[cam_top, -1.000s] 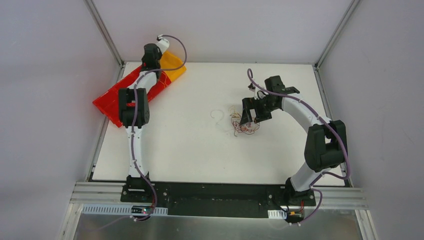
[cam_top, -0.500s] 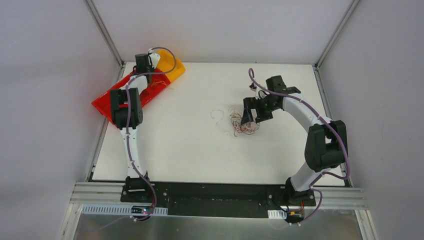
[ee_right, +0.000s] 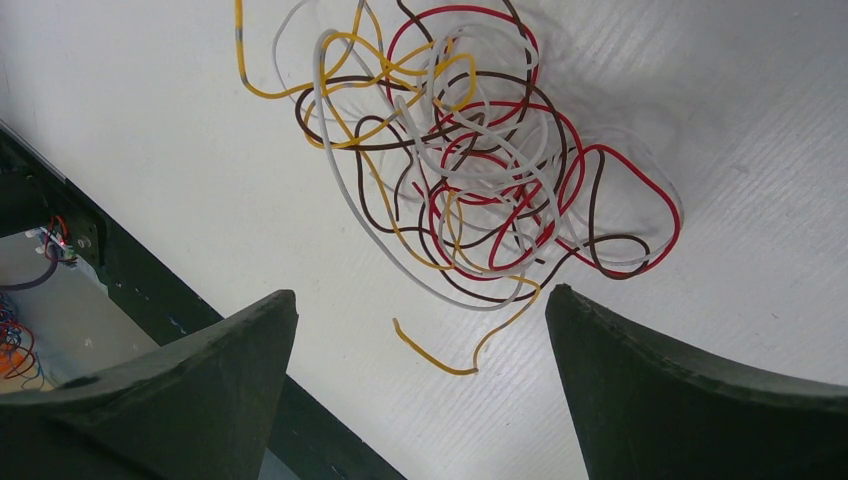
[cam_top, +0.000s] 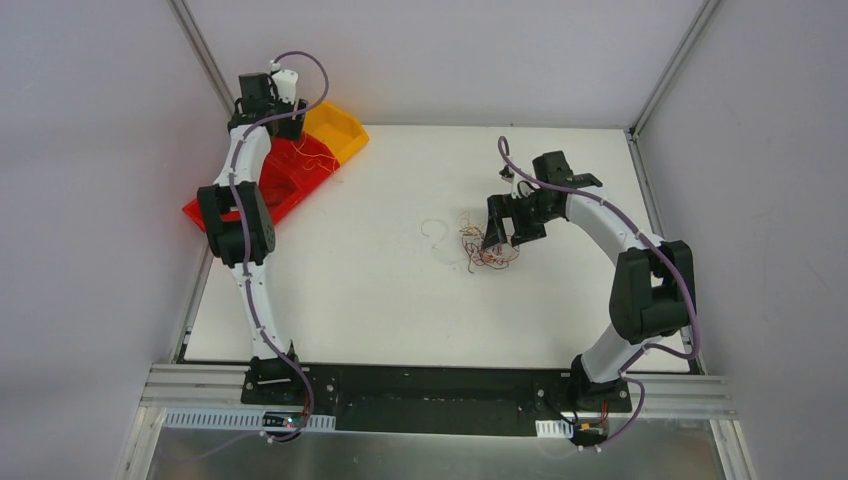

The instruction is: Untangle the cables

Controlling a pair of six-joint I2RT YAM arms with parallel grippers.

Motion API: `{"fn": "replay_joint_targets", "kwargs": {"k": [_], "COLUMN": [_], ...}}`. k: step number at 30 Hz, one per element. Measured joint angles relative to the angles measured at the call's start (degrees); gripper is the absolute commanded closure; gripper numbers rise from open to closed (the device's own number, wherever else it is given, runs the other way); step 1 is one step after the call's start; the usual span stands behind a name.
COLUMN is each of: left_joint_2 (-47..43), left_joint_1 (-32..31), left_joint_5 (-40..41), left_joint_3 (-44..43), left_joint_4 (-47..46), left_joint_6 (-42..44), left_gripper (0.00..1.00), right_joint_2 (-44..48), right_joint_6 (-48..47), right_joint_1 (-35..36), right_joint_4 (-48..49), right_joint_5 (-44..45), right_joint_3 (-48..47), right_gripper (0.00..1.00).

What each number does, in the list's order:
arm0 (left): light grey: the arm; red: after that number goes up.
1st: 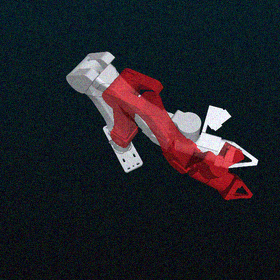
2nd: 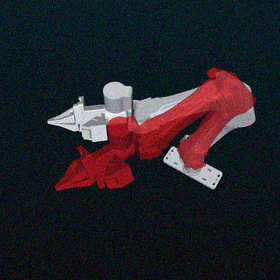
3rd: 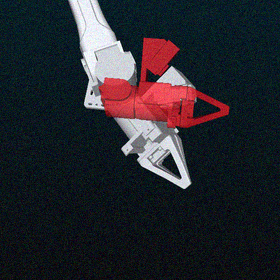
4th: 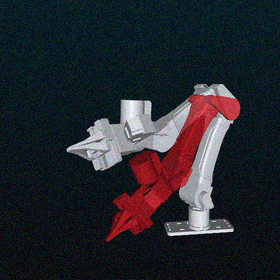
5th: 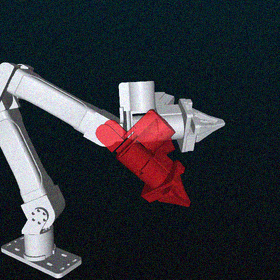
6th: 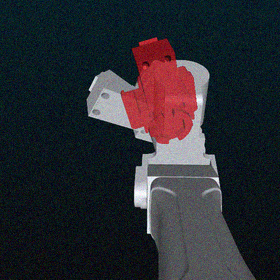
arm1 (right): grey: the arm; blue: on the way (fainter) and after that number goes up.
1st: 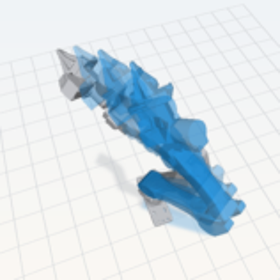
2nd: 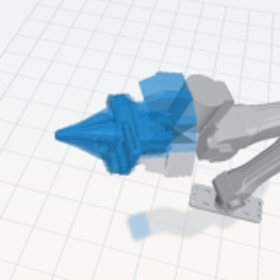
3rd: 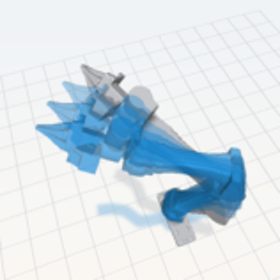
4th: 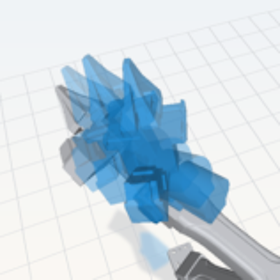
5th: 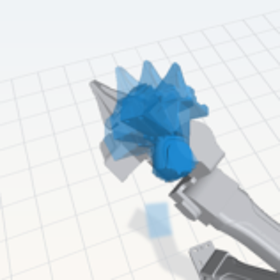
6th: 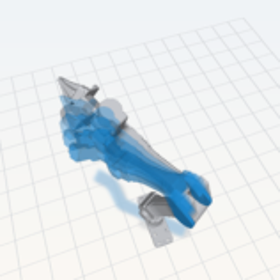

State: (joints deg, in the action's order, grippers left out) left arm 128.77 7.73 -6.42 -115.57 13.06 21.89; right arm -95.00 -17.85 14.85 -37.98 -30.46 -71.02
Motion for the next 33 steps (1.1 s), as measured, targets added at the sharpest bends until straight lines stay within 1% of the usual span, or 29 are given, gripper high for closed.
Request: {"fn": "replay_joint_targets", "kwargs": {"k": [3,6,8,12,16,18,20,22,23,28,31,33], "left_joint_2": [-0.9,-1.0,-0.9,-0.5,0.0,0.7,1.7,2.4,2.4,-0.6,-3.3,-4.4], "left_joint_1": [0.3,0.6,1.1,3.7,5.7,6.4,6.6,6.6,6.6,5.9,4.1,2.1], "left_joint_5": [-4.6,-8.3,-10.8,-15.8,-16.5,-16.5,-17.0,-18.5,-20.1,-28.2,-29.6,-29.5], "left_joint_3": [-2.6,-4.8,-6.7,-12.1,-14.9,-15.3,-15.3,-15.3,-14.8,-9.5,-7.2,-6.9], "left_joint_4": [4.1,8.8,13.2,21.0,24.2,25.2,26.4,27.5,27.9,30.1,33.1,35.3], "left_joint_6": [0.7,1.8,2.0,0.6,-2.9,-4.7,-6.1,-6.4,-5.9,1.0,7.4,11.0], "left_gripper": [0.24,0.17,0.16,0.18,0.25,0.25,0.23,0.22,0.23,0.32,0.41,0.43], "right_joint_2": [0.0,0.0,0.0,0.1,0.1,0.1,0.1,0.1,0.1,0.1,0.1,0.1], "right_joint_6": [0.0,0.0,0.0,0.0,0.0,-0.1,-0.3,-0.4,-0.5,-0.9,-0.9,-0.9], "right_joint_1": [0.0,-0.1,-0.2,-0.6,-0.8,-0.8,-0.8,-0.8,-0.8,-0.9,-1.0,-1.1], "right_joint_4": [0.0,0.0,0.0,0.0,0.0,0.0,0.0,-0.1,-0.2,-0.7,-1.0,-1.0], "right_joint_5": [0.0,0.0,0.0,-0.1,-0.3,-0.3,-0.3,-0.3,-0.4,-0.4,-0.4,-0.4], "right_joint_3": [0.0,0.0,0.0,0.6,0.6,0.6,0.6,0.6,0.6,0.6,0.6,0.6], "right_gripper": [0.01,0.01,0.01,0.01,0.01,0.01,0.01,0.01,0.01,0.01,0.01,0.01]}}
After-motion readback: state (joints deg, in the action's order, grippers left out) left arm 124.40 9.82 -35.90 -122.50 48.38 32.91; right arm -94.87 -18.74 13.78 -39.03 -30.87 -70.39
